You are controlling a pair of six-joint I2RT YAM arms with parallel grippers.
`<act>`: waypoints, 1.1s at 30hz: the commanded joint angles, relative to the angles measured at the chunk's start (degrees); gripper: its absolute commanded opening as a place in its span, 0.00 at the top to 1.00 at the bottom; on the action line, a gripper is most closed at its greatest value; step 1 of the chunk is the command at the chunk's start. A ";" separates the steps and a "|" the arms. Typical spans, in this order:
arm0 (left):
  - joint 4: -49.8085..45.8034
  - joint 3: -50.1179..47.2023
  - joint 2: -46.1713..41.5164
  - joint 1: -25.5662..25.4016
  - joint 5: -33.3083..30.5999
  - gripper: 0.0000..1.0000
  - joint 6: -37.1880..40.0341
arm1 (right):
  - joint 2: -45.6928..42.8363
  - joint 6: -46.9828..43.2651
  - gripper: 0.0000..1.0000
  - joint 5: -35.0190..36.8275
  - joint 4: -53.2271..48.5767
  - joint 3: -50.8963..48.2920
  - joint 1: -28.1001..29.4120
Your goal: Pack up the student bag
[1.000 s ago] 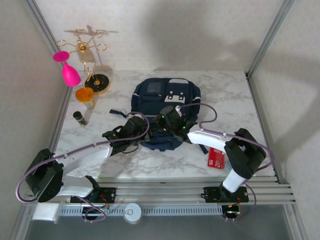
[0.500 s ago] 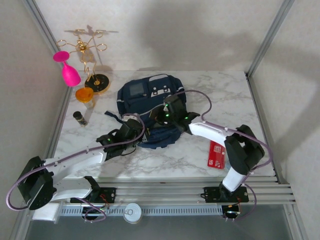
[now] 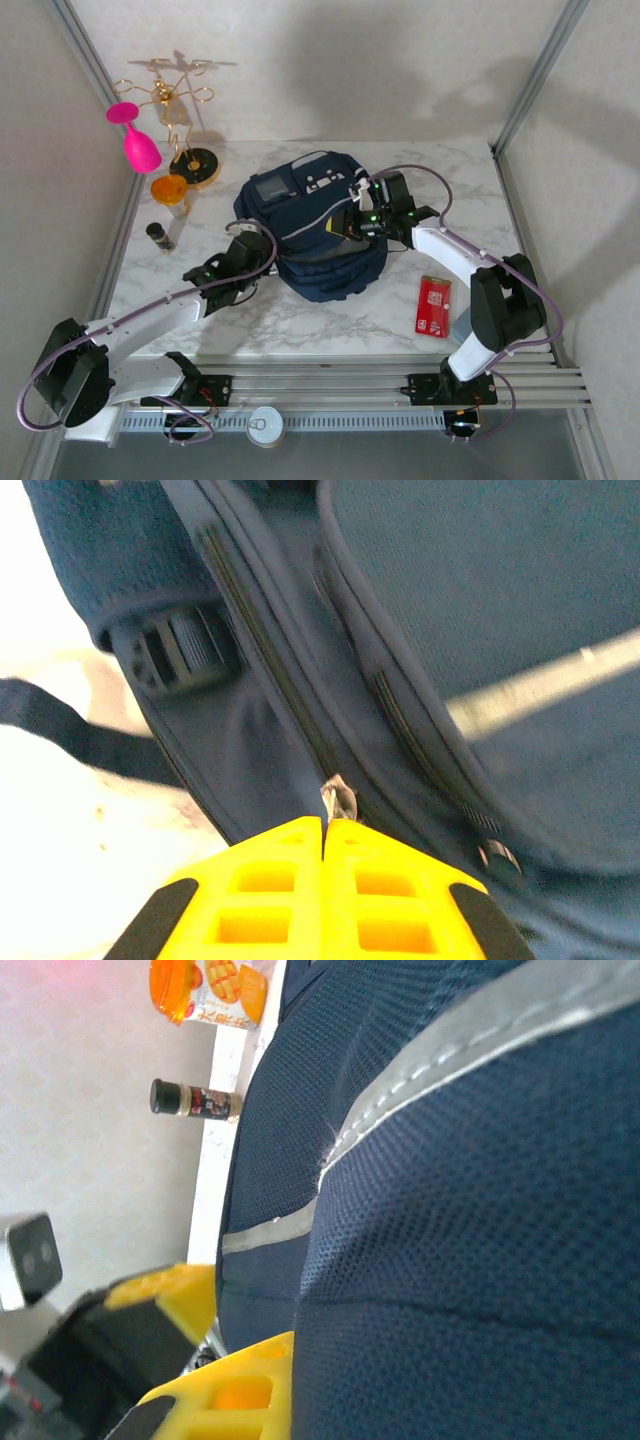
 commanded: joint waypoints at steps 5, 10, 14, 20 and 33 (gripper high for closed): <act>5.11 -0.03 7.14 10.44 -7.08 1.00 4.03 | 0.63 -4.96 1.00 -5.14 0.08 0.57 -0.82; 7.76 3.93 10.91 13.23 -1.00 1.00 4.22 | 2.07 -1.69 1.00 -2.26 6.80 -1.08 -0.65; 9.29 0.73 8.07 12.54 5.34 1.00 3.87 | 2.95 1.91 1.00 -2.23 11.19 -1.37 -0.75; 6.99 -5.39 0.37 5.14 6.55 0.68 5.11 | 0.30 3.60 1.00 -1.81 10.55 -0.06 -0.84; 12.84 -8.89 3.65 1.27 8.20 0.57 11.51 | -1.69 7.38 1.00 -3.02 10.53 3.14 -1.37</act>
